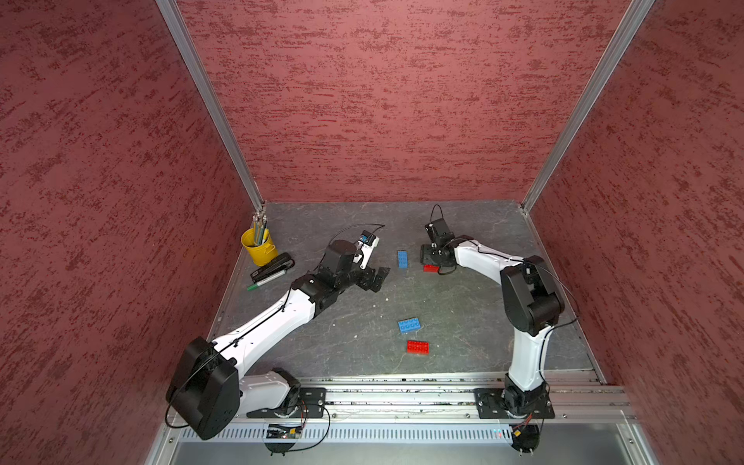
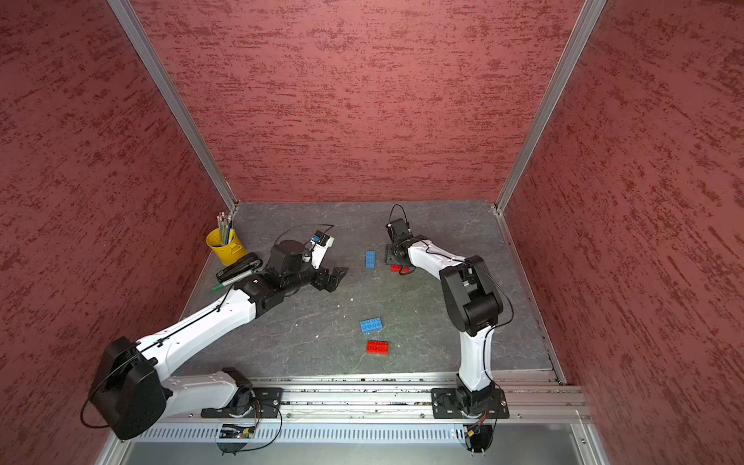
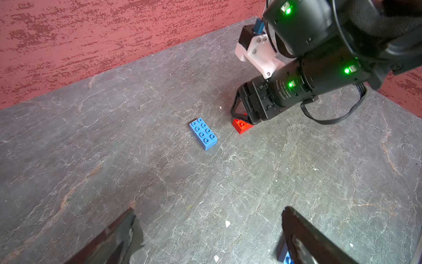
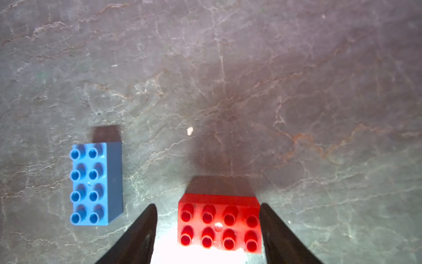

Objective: Assemble a rectangle with lego
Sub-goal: Pick up the lego brick from the center of the board.

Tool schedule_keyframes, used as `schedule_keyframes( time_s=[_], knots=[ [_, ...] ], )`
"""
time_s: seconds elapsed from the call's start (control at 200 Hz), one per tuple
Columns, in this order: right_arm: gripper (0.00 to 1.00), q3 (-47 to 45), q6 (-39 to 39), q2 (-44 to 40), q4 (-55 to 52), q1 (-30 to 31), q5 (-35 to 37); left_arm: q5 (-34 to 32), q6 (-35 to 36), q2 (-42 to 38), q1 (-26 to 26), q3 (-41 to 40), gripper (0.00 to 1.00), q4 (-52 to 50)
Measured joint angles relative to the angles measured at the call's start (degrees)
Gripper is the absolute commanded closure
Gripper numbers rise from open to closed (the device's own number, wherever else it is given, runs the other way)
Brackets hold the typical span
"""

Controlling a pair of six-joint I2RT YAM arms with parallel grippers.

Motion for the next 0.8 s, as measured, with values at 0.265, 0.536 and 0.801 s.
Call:
schedule_keyframes(
  time_s=[0.265, 0.536, 0.801],
  knots=[
    [0.28, 1.1, -0.9, 3.1, -2.3, -0.1, -0.1, 0.0, 0.0, 0.0, 0.0, 0.0, 0.00, -0.1],
    [0.26, 0.9, -1.3, 3.0, -2.8, -0.1, 2.4, 0.0, 0.0, 0.9, 0.0, 0.2, 0.00, -0.1],
    [0.25, 0.4, -0.7, 3.0, -2.7, -0.1, 1.9, 0.0, -0.1, 2.1, 0.0, 0.2, 0.00, -0.3]
  ],
)
